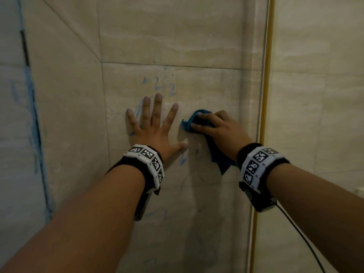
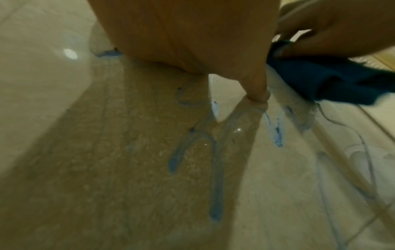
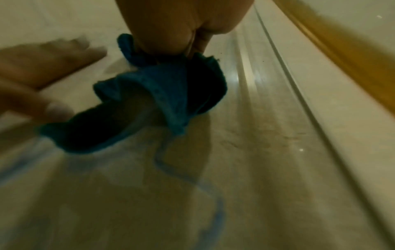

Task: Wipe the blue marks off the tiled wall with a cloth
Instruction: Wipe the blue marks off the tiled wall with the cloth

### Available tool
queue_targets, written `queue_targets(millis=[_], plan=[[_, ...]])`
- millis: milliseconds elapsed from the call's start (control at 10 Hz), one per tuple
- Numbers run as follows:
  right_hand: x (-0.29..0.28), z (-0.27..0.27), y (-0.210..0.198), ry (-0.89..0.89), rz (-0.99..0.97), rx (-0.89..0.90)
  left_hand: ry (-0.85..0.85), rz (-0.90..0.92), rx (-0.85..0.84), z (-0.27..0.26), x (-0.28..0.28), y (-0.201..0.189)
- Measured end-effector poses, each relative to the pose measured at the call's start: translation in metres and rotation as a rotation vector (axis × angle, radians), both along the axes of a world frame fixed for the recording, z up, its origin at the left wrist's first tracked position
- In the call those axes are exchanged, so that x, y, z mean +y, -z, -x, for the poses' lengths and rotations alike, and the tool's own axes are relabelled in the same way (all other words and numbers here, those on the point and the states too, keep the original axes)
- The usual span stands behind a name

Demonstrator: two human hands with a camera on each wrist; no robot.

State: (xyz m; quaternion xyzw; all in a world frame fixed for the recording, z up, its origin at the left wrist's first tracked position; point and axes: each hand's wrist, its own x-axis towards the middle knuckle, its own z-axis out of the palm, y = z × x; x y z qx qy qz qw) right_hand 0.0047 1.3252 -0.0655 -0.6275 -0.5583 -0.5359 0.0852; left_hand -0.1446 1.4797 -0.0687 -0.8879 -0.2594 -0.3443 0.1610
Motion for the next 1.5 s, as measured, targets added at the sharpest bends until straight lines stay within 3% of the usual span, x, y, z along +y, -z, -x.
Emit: queue_targets(millis=[200,400,600,800,1100,1300,1500], plan=[[0.012,0.007,-0.018,-0.019,-0.284,0.216,0.004,0.006,-0.002,0.0,0.0,0.0],[0.012,0.005,0.006,-0.062,0.04,-0.058,-0.003,-0.024,-0.012,0.0,0.001,0.002],[0.004,0.01,-0.029,-0.019,-0.193,0.12,0.004,0.003,-0.003,0.0,0.002,0.0],[-0.007,0.006,-0.051,0.146,-0.362,0.413,-0.008,0.011,0.019,0.001,0.001,-0.001],[-0.006,0.011,0.012,0.197,-0.365,0.571,0.004,0.018,0.021,0.002,0.0,-0.001],[-0.012,0.007,-0.012,0.199,-0.391,0.587,0.014,0.01,0.008,0.001,0.003,0.0],[-0.007,0.011,0.012,0.198,-0.411,0.604,0.018,0.003,0.007,0.002,0.001,0.0]])
